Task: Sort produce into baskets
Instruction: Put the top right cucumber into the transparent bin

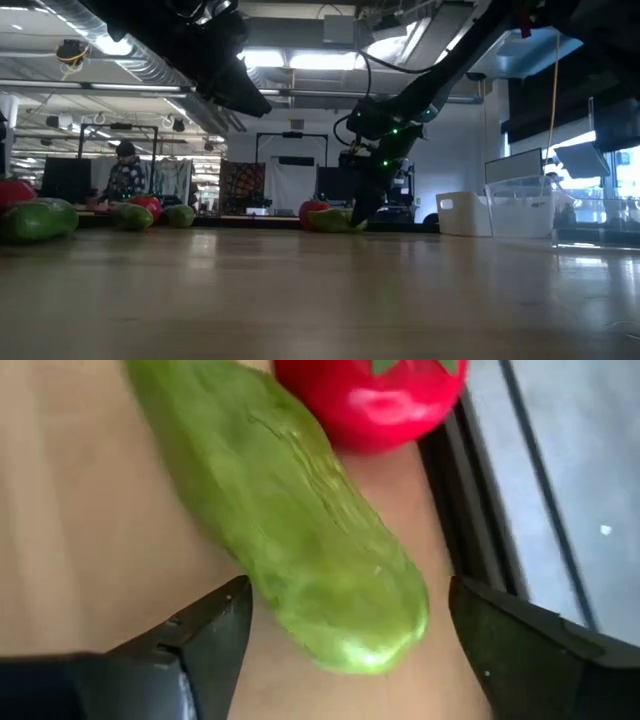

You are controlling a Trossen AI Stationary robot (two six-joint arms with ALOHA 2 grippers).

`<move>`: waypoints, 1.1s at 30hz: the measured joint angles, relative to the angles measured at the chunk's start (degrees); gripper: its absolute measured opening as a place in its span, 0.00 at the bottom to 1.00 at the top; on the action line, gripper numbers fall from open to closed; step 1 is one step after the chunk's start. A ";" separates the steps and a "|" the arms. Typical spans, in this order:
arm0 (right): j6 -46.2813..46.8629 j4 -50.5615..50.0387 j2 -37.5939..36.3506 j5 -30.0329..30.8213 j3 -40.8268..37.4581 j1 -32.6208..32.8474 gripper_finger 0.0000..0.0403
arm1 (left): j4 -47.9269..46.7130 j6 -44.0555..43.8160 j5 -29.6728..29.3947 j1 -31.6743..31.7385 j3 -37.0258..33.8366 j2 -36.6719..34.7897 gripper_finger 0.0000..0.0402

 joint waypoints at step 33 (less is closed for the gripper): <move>-3.62 -17.91 -0.04 0.90 10.69 6.05 0.64 | 0.02 -0.42 0.00 -0.01 0.02 0.02 0.66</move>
